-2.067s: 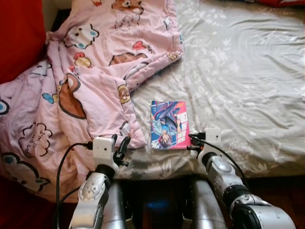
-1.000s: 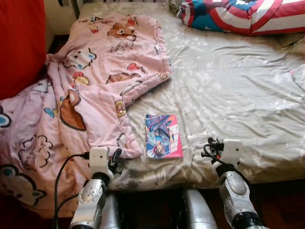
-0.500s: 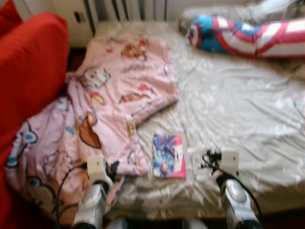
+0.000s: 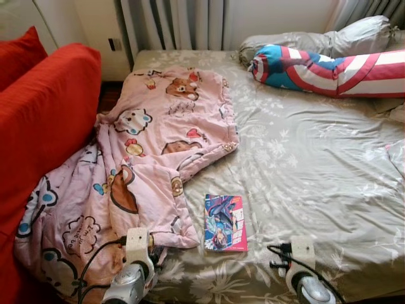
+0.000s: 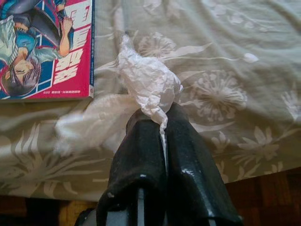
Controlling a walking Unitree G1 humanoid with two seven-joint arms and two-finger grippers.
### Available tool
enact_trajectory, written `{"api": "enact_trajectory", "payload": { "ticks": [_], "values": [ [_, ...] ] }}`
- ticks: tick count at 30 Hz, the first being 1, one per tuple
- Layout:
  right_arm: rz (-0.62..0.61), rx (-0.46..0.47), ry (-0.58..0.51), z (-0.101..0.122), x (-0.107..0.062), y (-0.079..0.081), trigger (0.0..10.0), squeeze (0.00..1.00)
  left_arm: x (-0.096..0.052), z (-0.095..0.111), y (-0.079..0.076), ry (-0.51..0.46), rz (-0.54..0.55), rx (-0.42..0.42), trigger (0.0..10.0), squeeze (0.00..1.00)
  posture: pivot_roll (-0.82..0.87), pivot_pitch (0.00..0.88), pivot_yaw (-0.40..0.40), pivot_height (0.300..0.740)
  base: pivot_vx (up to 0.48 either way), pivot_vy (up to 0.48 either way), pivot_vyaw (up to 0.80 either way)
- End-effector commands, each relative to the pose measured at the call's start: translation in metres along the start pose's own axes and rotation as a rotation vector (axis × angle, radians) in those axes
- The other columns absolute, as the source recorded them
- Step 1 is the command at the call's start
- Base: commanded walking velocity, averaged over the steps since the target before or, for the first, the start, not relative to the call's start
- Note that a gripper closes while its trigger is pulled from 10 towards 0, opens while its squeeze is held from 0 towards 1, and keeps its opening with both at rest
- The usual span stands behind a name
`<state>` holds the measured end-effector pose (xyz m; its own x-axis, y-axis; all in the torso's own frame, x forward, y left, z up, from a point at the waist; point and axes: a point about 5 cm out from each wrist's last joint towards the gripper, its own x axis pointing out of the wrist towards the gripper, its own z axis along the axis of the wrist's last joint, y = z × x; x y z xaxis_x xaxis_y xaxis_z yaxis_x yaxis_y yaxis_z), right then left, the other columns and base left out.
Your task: Clean up the room
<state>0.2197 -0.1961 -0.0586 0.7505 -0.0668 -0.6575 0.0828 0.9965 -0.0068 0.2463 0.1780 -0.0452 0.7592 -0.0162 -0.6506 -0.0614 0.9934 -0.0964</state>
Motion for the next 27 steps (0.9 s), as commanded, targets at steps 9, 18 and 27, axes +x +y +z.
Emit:
{"api": "enact_trajectory", "payload": {
  "ticks": [9,18,27],
  "values": [
    [-0.039,0.016,0.041,-0.003,0.0,-0.003,10.0,0.0,-0.008,-0.019,0.029,0.116,0.102,0.048,10.0,0.0,-0.09,0.007,0.001,0.74,0.0,0.0,0.0],
    [-0.013,-0.016,0.096,-0.01,0.001,0.013,10.0,0.0,-0.015,-0.034,0.04,0.148,0.138,0.029,10.0,0.0,-0.08,0.0,-0.008,0.74,0.0,0.0,0.0],
    [-0.017,-0.019,0.108,-0.014,0.0,0.021,10.0,0.0,-0.025,-0.047,0.059,0.193,0.145,0.089,10.0,0.0,-0.09,0.0,-0.005,0.74,0.0,0.0,0.0]
  ]
}}
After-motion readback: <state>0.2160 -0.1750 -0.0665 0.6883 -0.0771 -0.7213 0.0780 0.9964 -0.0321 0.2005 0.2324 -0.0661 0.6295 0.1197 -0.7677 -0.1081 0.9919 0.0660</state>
